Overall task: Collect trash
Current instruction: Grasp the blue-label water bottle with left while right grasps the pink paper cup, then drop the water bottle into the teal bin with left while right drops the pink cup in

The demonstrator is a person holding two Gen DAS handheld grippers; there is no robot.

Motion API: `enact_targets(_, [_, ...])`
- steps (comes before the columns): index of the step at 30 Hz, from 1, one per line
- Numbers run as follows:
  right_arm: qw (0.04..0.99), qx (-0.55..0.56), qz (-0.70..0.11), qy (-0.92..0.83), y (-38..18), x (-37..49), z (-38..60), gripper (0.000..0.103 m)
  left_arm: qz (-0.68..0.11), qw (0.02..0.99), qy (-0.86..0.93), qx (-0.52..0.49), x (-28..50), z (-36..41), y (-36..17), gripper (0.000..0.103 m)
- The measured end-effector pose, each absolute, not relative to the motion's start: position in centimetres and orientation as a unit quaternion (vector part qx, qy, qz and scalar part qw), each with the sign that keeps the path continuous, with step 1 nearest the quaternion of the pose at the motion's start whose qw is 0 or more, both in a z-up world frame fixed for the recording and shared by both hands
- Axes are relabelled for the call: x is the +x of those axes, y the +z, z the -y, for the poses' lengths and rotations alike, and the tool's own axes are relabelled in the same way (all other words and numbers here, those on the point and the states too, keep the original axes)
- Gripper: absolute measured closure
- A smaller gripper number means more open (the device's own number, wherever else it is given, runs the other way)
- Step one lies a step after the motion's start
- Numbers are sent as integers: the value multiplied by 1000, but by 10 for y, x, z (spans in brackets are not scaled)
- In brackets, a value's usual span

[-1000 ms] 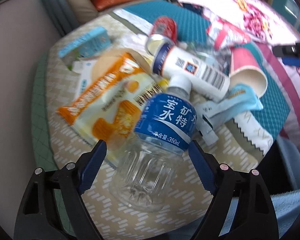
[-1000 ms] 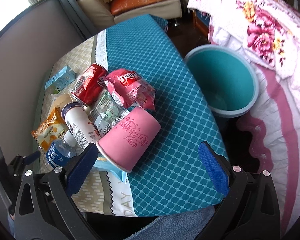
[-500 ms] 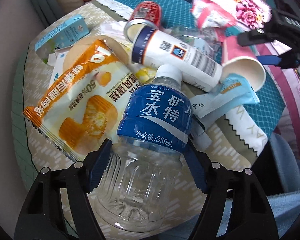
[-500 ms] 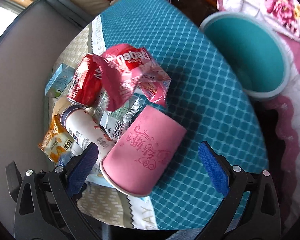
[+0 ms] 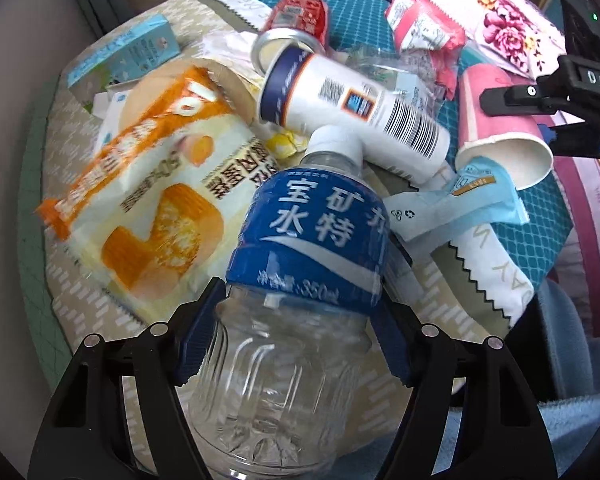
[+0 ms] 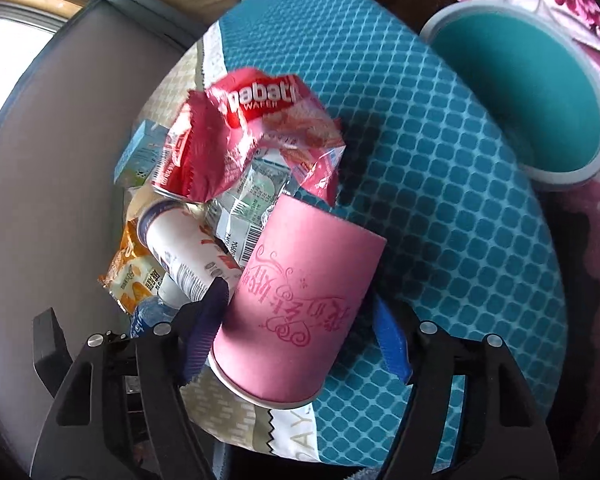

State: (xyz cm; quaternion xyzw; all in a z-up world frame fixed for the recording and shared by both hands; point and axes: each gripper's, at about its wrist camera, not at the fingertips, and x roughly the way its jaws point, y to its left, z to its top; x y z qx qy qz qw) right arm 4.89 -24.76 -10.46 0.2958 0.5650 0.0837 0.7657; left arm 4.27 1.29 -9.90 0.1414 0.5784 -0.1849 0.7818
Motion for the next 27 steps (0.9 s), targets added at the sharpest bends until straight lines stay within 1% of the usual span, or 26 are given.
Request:
enact_targets(4, [773, 297, -553, 86, -98, 42, 254, 39, -574, 791, -172, 124, 33, -25, -83, 33])
enact_targets(11, [793, 292, -527, 89, -83, 43, 262, 39, -558, 810, -152, 96, 23, -41, -54, 33])
enact_targets(17, [806, 296, -502, 100, -64, 38, 274, 39, -530, 829, -158, 81, 20, -32, -21, 33])
enact_targets(22, [825, 308, -466, 89, -43, 36, 302, 39, -505, 840, -182, 77, 32, -3, 6, 33])
enact_targets(27, [842, 339, -418, 39, -25, 35, 358, 39, -486, 836, -235, 98, 59, 70, 20, 33])
